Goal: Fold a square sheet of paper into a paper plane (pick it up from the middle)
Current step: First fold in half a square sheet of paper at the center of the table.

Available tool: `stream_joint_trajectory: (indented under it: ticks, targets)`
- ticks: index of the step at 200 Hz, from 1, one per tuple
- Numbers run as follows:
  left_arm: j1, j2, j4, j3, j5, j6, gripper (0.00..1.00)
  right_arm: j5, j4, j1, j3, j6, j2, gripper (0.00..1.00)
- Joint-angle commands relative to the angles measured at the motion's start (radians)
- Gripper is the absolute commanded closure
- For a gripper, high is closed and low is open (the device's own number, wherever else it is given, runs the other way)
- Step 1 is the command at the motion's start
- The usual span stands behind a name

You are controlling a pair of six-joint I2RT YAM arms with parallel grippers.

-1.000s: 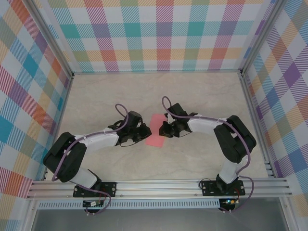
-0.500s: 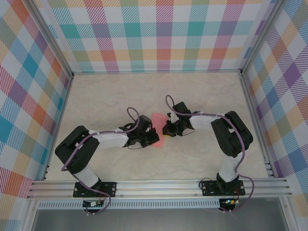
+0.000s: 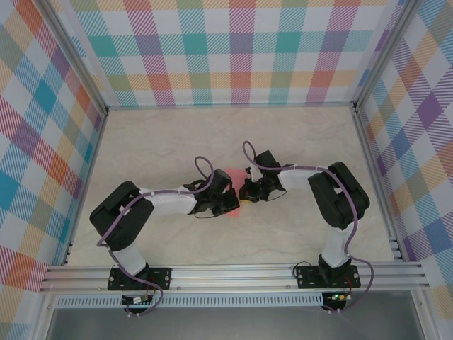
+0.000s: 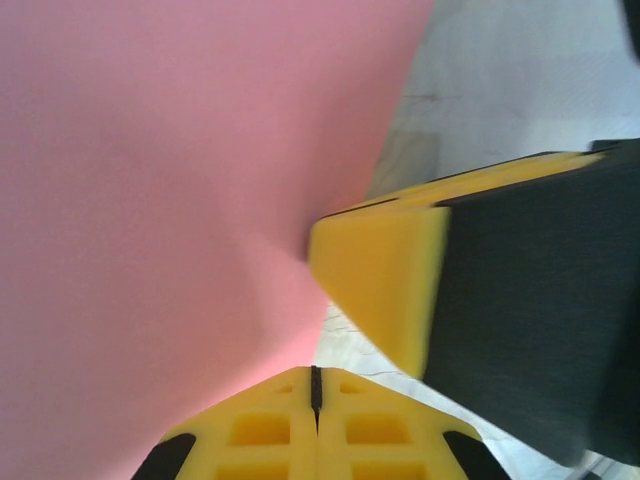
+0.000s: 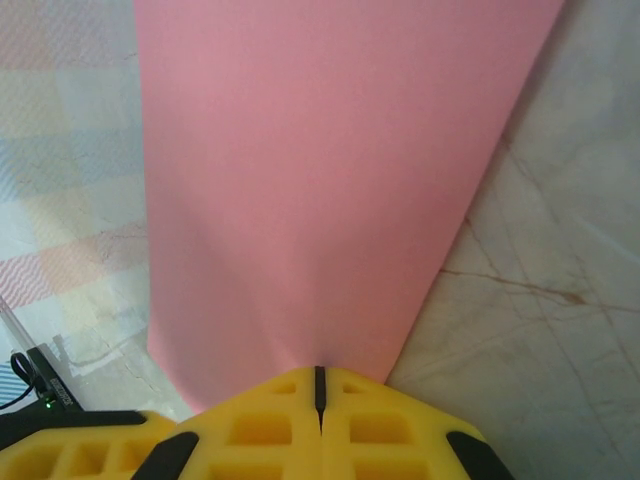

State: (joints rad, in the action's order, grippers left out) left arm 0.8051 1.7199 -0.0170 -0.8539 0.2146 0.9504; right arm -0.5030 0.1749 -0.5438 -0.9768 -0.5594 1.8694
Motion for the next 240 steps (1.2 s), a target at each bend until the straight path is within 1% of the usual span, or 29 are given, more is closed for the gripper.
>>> stream_joint_trajectory:
  ticks: [1, 24, 46, 90, 118, 240]
  targets:
    - [0.019, 0.025, 0.037, 0.004, -0.013, 0.001, 0.97, 0.004, 0.006, 0.004, -0.014, 0.027, 0.025, 1.00]
    - [0.020, 0.033, 0.056, 0.013, -0.016, 0.002, 0.98, 0.003, 0.008, 0.003, -0.016, 0.031, 0.026, 1.00]
    - [0.021, 0.029, 0.101, 0.022, -0.048, -0.001, 0.98, 0.005, 0.010, 0.009, -0.023, 0.040, 0.028, 0.99]
    - [0.021, 0.035, 0.111, 0.051, -0.043, 0.013, 0.98, -0.005, 0.022, 0.033, -0.068, 0.091, 0.039, 0.98]
    - [0.022, 0.033, 0.127, 0.059, -0.046, 0.016, 0.98, -0.011, 0.019, 0.053, -0.110, 0.105, 0.073, 0.99]
    - [0.022, 0.032, 0.147, 0.081, -0.036, 0.011, 0.98, 0.049, 0.024, 0.175, -0.277, 0.119, 0.223, 0.99]
